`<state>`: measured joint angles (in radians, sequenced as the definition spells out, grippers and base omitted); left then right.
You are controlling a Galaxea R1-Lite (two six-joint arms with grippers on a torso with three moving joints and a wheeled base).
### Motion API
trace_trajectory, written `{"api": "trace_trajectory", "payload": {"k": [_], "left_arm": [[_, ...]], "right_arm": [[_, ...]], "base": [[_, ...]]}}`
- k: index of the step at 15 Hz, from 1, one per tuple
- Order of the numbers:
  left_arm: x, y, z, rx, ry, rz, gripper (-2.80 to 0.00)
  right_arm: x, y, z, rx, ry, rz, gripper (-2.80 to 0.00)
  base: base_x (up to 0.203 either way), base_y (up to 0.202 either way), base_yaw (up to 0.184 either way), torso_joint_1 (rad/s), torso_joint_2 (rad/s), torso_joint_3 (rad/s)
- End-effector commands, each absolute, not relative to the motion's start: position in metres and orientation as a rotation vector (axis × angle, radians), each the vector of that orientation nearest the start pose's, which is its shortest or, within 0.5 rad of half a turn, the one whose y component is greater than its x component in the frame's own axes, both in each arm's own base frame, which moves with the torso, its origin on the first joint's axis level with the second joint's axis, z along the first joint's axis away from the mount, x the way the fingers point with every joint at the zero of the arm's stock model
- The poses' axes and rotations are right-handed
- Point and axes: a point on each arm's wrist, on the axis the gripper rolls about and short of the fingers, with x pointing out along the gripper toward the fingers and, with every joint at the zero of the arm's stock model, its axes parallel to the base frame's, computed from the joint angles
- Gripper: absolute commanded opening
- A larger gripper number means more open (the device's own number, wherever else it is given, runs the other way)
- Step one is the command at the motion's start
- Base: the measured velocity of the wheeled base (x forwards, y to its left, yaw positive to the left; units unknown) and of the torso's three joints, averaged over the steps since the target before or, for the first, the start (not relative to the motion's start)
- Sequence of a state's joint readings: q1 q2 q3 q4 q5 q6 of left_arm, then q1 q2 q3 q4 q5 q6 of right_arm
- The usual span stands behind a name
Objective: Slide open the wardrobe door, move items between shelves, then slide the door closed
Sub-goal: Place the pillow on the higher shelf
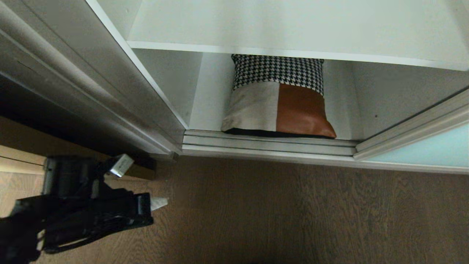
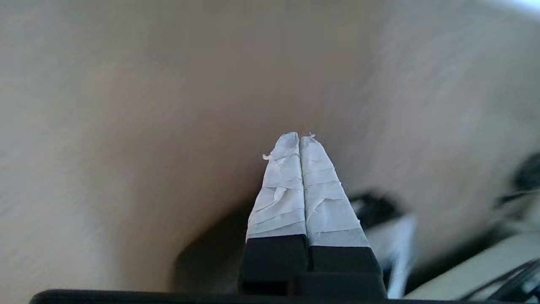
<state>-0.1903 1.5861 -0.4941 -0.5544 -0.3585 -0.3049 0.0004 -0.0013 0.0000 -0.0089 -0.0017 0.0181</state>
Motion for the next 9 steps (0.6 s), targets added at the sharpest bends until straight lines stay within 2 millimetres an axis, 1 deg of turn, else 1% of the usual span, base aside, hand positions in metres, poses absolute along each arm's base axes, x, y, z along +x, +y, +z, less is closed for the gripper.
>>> {"api": "trace_trajectory", "payload": {"k": [1,2,3,5,7,9], "left_arm": [[0.272,-0.081,0.109,-0.374,0.606,-0.509,-2.8],[0.278,-0.083,0.106,-0.378,0.609,-0.509,-2.8],[0.288,-0.086,0.097,-0.377,0.628,-0.501,-2.8],[0.318,-0.093,0.084,-0.369,0.613,-0.469,-2.8],[0.346,-0.1,0.09,-0.368,0.535,-0.452,-2.8],[0.367,-0.108,0.092,-0.37,0.496,-0.459,-2.8]], "right_arm": [[-0.023,0.0,0.076,0.018,-0.009,0.0,-2.8],[-0.023,0.0,0.076,0.018,-0.009,0.0,-2.8],[-0.023,0.0,0.076,0.018,-0.009,-0.001,-2.8],[-0.023,0.0,0.076,0.018,-0.008,0.0,-2.8],[-0.023,0.0,0.076,0.018,-0.009,0.0,-2.8],[-0.023,0.0,0.076,0.018,-0.009,0.0,-2.8]], "base": [[0.0,0.0,0.0,0.0,0.0,0.0],[0.0,0.0,0.0,0.0,0.0,0.0],[0.0,0.0,0.0,0.0,0.0,0.0],[0.0,0.0,0.0,0.0,0.0,0.0],[0.0,0.0,0.0,0.0,0.0,0.0],[0.0,0.0,0.0,0.0,0.0,0.0]]}}
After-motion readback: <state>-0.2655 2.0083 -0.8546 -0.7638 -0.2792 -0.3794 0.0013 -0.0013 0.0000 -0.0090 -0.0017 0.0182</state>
